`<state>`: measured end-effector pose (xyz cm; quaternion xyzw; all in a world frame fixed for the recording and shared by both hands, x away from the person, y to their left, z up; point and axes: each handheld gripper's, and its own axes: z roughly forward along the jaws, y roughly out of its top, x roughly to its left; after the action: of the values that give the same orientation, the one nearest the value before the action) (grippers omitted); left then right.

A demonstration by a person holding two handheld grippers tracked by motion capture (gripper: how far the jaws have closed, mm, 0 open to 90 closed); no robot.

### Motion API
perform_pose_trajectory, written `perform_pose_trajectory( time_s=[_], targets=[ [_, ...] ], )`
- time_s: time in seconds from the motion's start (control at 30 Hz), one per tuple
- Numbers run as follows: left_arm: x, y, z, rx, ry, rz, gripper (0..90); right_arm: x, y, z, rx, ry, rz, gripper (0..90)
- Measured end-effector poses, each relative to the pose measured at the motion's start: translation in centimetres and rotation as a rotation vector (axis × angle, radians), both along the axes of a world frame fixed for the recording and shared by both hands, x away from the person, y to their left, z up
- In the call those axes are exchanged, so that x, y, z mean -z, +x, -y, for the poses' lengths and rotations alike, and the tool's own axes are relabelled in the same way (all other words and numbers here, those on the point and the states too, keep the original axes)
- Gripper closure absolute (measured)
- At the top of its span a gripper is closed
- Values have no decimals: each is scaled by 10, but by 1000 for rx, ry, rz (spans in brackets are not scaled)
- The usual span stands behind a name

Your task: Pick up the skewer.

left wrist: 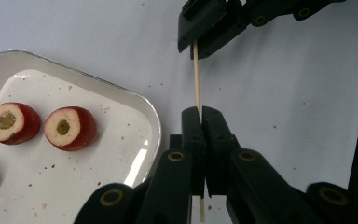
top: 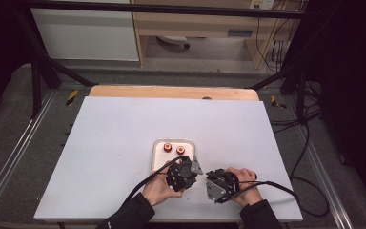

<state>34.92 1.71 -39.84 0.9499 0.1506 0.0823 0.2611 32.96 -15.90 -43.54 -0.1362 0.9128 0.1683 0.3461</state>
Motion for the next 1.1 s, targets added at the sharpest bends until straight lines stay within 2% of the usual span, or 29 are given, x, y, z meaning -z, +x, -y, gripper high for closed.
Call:
perform_pose_trajectory(
  time_s=[0.1,0.13,0.5,0.6,0.63,0.67,0.77,0.8,0.83,0.93,1.0,1.1],
  targets=[
    [0,0,0,1,3,-1,887,1,0,0,-10,-9,4,842],
    [0,0,0,3,6,2,887,1,0,0,-24,-25,20,858],
    [-1,2,-2,0,-5,3,884,-2,-1,-1,-21,-28,25,889],
    [-2,3,-4,-1,-11,-14,878,-3,-2,-1,-21,-31,30,891],
    [-3,4,-5,-3,-6,-24,855,-4,-2,-1,-19,-37,35,891],
    [-4,6,-8,-22,2,-24,777,-6,-3,-2,-16,-56,57,891],
    [-6,9,-10,-28,12,-46,720,-9,-4,-3,-20,-97,97,891],
    [-6,10,-10,-35,22,-54,720,-9,-4,-3,-20,-97,97,891],
    [-6,11,-11,-36,24,-62,711,-10,-4,-5,-37,-117,114,890],
    [-4,14,-7,-54,54,-91,714,-11,-6,-10,-40,-162,145,890],
    [-3,16,-6,-54,69,-97,725,-11,-5,-12,-56,-174,154,890],
    [-1,19,-2,-60,101,-122,776,-13,-4,-17,-77,-197,173,890]
  ],
)
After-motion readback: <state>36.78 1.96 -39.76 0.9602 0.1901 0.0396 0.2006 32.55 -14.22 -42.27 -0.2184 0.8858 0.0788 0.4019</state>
